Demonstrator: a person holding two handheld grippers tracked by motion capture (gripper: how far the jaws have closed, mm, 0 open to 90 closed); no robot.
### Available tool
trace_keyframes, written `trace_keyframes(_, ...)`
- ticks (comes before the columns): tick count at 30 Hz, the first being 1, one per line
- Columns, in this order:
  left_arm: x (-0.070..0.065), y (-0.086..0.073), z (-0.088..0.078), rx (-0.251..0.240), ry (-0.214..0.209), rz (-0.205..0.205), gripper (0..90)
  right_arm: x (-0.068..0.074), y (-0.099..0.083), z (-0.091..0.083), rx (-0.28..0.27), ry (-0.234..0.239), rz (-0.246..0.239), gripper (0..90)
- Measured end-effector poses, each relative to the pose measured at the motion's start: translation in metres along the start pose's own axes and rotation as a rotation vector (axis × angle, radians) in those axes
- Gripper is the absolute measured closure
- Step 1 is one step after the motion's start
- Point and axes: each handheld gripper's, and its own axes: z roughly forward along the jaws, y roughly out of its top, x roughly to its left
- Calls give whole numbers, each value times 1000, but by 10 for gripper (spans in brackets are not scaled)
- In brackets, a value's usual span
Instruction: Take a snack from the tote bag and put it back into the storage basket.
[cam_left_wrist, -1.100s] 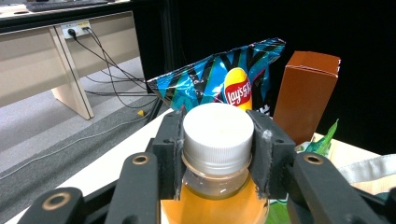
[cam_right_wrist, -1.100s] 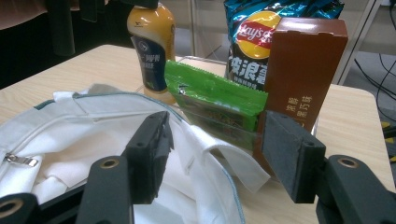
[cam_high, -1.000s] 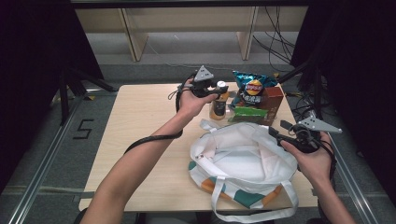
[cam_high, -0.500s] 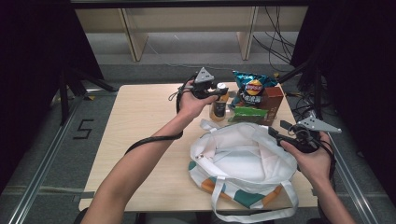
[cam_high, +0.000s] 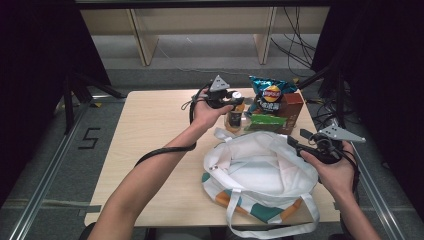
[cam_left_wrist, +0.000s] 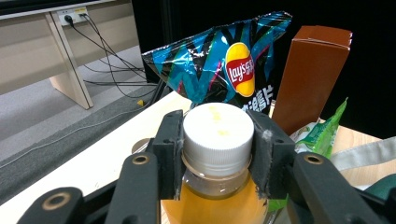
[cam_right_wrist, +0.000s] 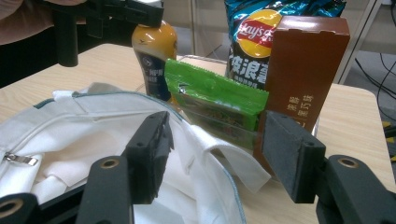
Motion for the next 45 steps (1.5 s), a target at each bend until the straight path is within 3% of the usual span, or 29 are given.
trace_keyframes(5, 1, -2, 1, 1, 3, -9, 587, -2, 0, 0, -1, 5, -26, 426)
trace_keyframes(9, 2, -4, 2, 1, 6, -15, 587, 0, 0, 0, 0, 0, -3, 426)
trace_keyframes(11, 2, -6, 2, 5, 7, -16, 587, -3, -1, 1, -8, -1, -45, 426)
trace_keyframes(16, 2, -9, 4, 13, 8, -17, 587, -1, -1, 1, -21, -9, -25, 426)
trace_keyframes(19, 2, -9, 6, 9, 7, -19, 587, -3, -1, 1, -7, -2, -43, 426)
trace_keyframes(20, 2, -9, 6, 15, 9, -18, 587, -1, -1, 1, -4, -6, -17, 426)
trace_keyframes(22, 2, -10, 6, 17, 11, -19, 587, -3, -2, 3, -25, -11, -49, 425)
trace_keyframes(27, 2, -12, 7, 27, 13, -21, 587, -1, -2, 2, -5, 8, -31, 426)
trace_keyframes(45, 3, -17, 12, 49, 12, -33, 586, -2, -2, 2, -11, -1, -30, 425)
